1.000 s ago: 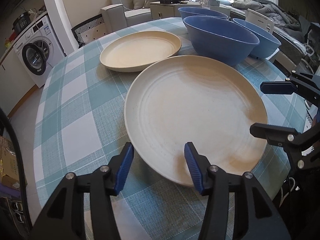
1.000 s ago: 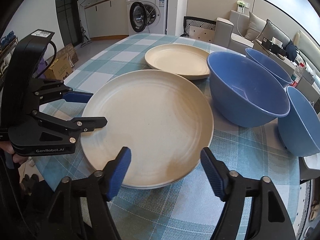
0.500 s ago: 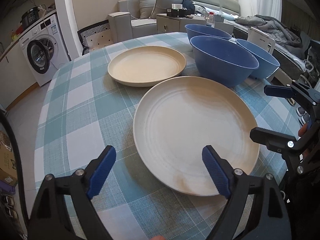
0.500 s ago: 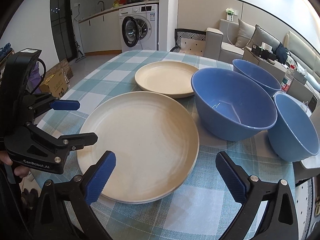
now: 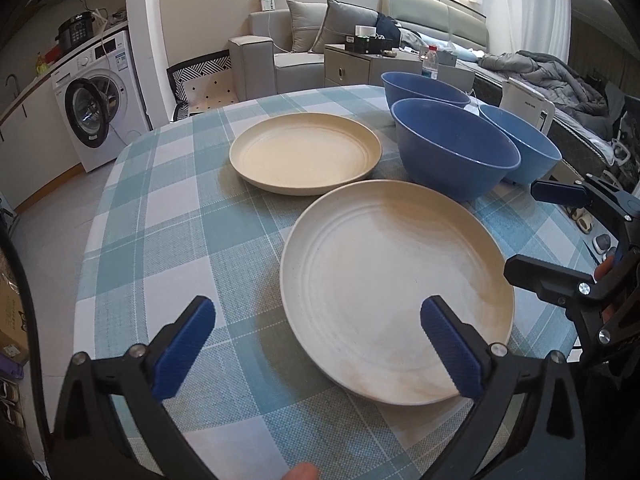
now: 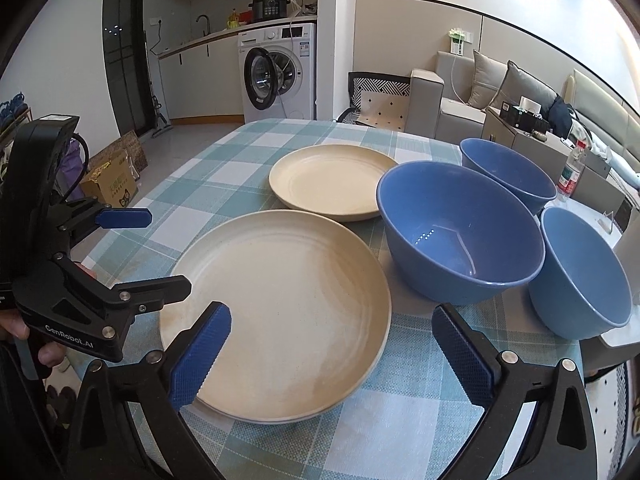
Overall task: Organize plates and bowls
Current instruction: 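Withdraw the open left gripper from the stacked plates, then move the open left gripper toward the rim of the separate cream plate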
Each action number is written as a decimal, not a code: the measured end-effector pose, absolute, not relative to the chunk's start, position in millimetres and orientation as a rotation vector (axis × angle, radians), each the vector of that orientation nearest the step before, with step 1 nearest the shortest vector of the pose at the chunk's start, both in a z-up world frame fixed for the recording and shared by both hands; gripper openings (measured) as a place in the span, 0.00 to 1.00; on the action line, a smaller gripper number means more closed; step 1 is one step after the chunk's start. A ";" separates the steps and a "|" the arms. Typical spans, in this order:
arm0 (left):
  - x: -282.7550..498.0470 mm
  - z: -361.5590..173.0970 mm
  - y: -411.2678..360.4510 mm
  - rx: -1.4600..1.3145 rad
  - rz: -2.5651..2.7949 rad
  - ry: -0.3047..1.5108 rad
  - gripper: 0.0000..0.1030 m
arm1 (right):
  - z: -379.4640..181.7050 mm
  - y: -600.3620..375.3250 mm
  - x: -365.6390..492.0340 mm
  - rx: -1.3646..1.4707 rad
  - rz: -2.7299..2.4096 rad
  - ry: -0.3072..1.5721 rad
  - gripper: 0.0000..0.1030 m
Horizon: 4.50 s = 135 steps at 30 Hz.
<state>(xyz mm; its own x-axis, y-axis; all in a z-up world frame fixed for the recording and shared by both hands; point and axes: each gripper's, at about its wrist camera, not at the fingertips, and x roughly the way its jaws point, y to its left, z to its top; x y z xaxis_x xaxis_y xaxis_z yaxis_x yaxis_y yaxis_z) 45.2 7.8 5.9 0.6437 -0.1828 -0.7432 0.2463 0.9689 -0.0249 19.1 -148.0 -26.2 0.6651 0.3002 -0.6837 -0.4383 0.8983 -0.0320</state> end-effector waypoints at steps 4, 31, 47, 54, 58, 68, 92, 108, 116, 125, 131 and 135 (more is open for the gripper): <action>45.9 8.2 11.2 0.068 -0.236 0.830 1.00 | -24.5 -146.6 19.0 -0.203 0.425 0.724 0.99; 61.7 30.8 38.5 -0.081 -0.105 0.753 1.00 | 8.8 -158.2 29.2 -0.174 0.455 0.621 0.99; 95.0 37.7 39.4 -0.071 -0.061 0.753 1.00 | 19.6 -164.8 54.9 -0.152 0.484 0.604 0.99; 111.3 37.4 40.0 -0.086 -0.068 0.760 1.00 | 20.8 -164.6 67.4 -0.150 0.487 0.613 0.99; 118.0 35.2 39.1 -0.080 -0.061 0.768 1.00 | 19.6 -166.0 78.1 -0.142 0.482 0.625 0.99; 132.9 29.5 44.0 -0.103 -0.056 0.786 1.00 | 20.7 -162.5 100.1 -0.147 0.479 0.634 0.99; 165.9 12.5 37.2 -0.089 -0.046 0.823 0.99 | 13.9 -161.8 147.3 -0.144 0.468 0.685 0.99; 189.5 -3.3 33.2 -0.064 -0.026 0.879 0.90 | 8.7 -163.2 164.7 -0.137 0.450 0.711 0.99; 201.4 -17.6 32.5 -0.065 -0.012 0.927 0.73 | 5.9 -162.2 165.4 -0.149 0.443 0.714 0.99; 207.2 -23.1 30.2 -0.057 -0.010 0.945 0.56 | 6.0 -165.1 165.2 -0.149 0.438 0.712 0.99; 215.6 -27.9 30.3 -0.055 0.011 0.964 0.56 | 6.7 -169.7 164.8 -0.147 0.431 0.716 0.99; 219.1 -30.6 32.9 -0.061 0.038 0.967 0.56 | 7.3 -172.9 164.5 -0.145 0.427 0.712 0.99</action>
